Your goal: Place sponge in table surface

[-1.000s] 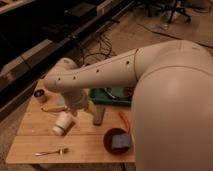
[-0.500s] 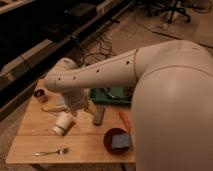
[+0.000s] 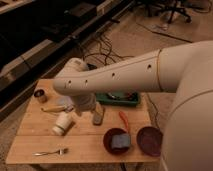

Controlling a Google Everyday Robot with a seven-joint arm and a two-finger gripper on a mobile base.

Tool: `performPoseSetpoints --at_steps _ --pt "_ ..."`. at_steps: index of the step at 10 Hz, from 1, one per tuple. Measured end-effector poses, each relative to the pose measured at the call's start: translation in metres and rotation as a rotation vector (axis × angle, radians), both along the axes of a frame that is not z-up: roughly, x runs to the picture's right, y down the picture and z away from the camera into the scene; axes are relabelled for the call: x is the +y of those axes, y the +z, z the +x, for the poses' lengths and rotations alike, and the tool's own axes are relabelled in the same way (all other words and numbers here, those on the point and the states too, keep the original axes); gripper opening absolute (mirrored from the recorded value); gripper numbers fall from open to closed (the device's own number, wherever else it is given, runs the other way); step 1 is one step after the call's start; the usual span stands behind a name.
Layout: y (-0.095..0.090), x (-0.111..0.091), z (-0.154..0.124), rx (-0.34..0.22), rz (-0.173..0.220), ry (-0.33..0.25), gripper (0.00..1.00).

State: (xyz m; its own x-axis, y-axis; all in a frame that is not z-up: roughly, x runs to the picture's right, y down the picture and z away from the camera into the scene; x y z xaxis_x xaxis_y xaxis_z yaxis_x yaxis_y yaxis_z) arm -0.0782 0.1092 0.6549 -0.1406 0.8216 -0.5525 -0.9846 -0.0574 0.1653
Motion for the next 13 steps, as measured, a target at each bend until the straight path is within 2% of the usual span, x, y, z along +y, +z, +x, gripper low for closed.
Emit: performPoseSetpoints --at_steps 10,13 --pt "0.001 0.0 -0.001 -0.007 -0.002 -0.003 0.65" --pt "0.0 0.001 0.017 -0.056 0.005 0.0 0.65"
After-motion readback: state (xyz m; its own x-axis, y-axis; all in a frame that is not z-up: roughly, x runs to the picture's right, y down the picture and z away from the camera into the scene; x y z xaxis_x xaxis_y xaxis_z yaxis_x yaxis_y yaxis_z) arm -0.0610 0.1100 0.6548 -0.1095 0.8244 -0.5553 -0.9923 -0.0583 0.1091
